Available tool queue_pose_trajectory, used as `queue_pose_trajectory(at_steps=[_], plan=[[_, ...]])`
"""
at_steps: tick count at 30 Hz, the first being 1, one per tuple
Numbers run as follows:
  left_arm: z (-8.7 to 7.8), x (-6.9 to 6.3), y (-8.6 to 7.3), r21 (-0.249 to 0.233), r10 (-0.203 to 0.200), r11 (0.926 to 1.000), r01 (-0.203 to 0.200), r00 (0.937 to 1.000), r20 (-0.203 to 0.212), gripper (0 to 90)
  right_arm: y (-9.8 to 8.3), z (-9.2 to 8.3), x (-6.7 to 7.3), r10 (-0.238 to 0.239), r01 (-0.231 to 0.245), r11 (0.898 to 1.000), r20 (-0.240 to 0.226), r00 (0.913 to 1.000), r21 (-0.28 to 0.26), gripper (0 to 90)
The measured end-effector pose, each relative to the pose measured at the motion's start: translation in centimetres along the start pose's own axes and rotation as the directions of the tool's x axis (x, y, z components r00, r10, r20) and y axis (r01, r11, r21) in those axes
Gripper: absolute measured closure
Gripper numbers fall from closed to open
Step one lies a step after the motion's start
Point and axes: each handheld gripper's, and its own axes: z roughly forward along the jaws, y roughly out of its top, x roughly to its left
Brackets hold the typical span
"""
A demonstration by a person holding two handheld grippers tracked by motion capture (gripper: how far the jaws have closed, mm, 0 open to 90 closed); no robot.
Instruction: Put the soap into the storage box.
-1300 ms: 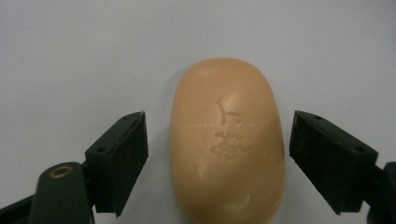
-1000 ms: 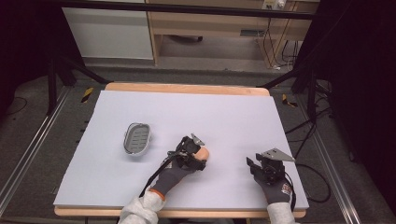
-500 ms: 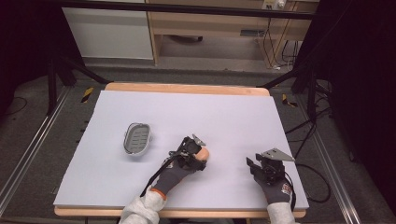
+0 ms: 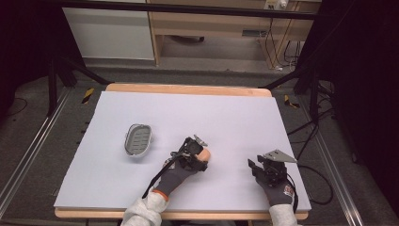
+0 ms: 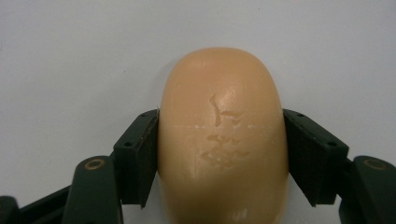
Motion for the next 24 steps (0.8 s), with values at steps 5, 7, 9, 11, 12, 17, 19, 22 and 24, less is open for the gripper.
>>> queue_pose_trajectory(at_steps=[5,7,9,11,12,17,19,22,24], plan=[[-1.2,0.2,-0.1,-0.024,-0.005,0.9997,0.006,0.9999,0.009,31.9,0.0,0.0,0.0,0.001,-0.001,1.0,0.0,1.0,0.0,55.6],[-1.8,0.3,-0.1,-0.031,-0.009,0.9995,0.009,0.9999,0.01,31.9,0.0,0.0,0.0,0.002,-0.002,1.0,-0.001,1.0,0.001,55.5],[-2.3,0.5,-0.2,-0.043,-0.015,0.999,0.015,0.9998,0.01,31.9,0.0,-0.1,0.0,0.004,-0.004,1.0,-0.005,1.0,0.002,55.5],[-2.6,0.5,-0.3,-0.043,-0.012,0.999,0.013,0.9999,0.01,31.9,0.0,-0.1,0.0,0.007,-0.007,1.0,-0.005,1.0,0.003,55.5],[-3.2,0.7,-0.4,-0.057,-0.014,0.9983,0.015,0.9998,0.011,32.0,0.0,0.0,0.0,-0.004,0.004,1.0,-0.002,1.0,-0.001,55.5],[-4.3,1.0,-0.6,-0.083,-0.022,0.9963,0.023,0.9997,0.006,31.9,0.0,0.0,0.0,-0.005,0.005,1.0,-0.002,1.0,-0.003,55.5],[-5.0,1.3,-0.8,-0.1,-0.028,0.9946,0.029,0.9996,0.008,31.9,0.0,0.0,0.0,-0.005,0.005,1.0,-0.001,1.0,-0.003,55.5],[-5.9,1.6,-1.0,-0.116,-0.038,0.9925,0.038,0.9993,0.002,31.9,0.0,0.0,0.0,-0.005,0.005,1.0,0.0,1.0,-0.003,55.5],[-6.4,2.0,-1.2,-0.123,-0.042,0.9915,0.042,0.9991,0.001,31.9,0.0,0.0,0.1,-0.003,0.003,1.0,0.001,1.0,-0.003,55.5]])
